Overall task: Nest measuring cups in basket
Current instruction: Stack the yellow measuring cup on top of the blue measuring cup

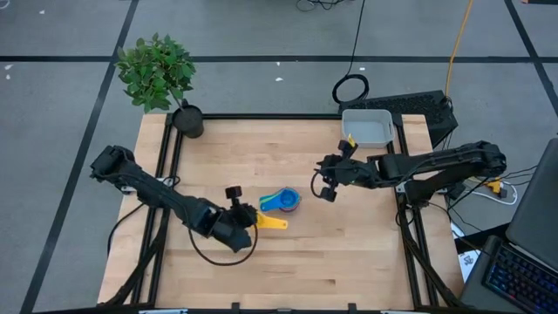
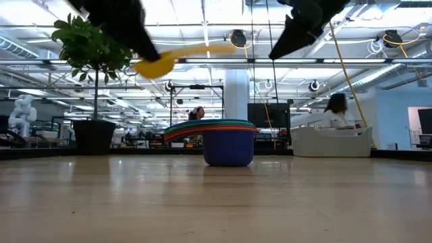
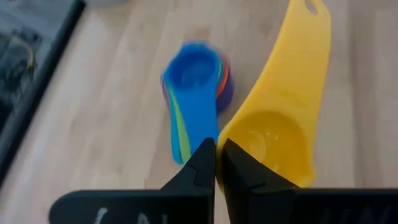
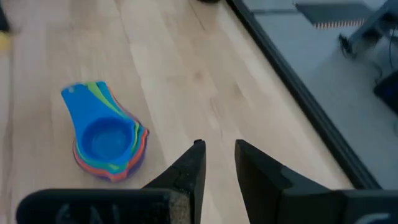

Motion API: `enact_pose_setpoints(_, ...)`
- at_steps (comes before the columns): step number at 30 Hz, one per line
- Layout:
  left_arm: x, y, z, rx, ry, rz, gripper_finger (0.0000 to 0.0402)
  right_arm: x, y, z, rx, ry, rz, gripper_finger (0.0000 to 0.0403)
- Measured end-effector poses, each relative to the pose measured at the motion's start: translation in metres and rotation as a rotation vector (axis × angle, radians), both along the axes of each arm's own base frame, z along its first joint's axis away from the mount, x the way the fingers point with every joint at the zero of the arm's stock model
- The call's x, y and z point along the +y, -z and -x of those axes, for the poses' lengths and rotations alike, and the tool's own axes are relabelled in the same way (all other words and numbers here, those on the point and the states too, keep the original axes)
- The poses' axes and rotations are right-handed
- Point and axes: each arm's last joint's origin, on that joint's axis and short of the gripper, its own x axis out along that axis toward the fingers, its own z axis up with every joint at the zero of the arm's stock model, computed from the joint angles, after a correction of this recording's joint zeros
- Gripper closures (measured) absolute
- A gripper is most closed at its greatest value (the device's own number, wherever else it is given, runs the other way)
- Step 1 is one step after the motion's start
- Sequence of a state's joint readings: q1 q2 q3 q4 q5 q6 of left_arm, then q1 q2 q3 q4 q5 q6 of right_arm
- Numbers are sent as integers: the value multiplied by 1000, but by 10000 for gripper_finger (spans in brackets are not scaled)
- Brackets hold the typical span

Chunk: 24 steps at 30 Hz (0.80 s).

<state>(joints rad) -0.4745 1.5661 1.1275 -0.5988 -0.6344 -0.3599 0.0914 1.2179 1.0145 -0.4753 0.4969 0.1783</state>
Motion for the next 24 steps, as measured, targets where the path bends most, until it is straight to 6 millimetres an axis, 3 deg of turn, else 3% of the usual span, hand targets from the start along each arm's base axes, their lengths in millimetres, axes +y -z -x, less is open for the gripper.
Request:
enact_pose_setpoints(4, 2, -16, -9, -43, 41, -52, 391, 0, 9, 5, 38, 42, -40, 323)
enact_pose_setpoints(8, 20, -20, -16, -30, 0, -145, 389, 0, 30, 9, 67, 67, -67, 323)
enact_pose_setpoints(18, 64, -17, -40, -21, -4, -77, 387, 1, 82, 28, 169, 83, -196, 323)
enact_pose_setpoints(24, 79, -22, -50, -60, 87, -42, 393, 0, 96, 42, 220, 148, -237, 323)
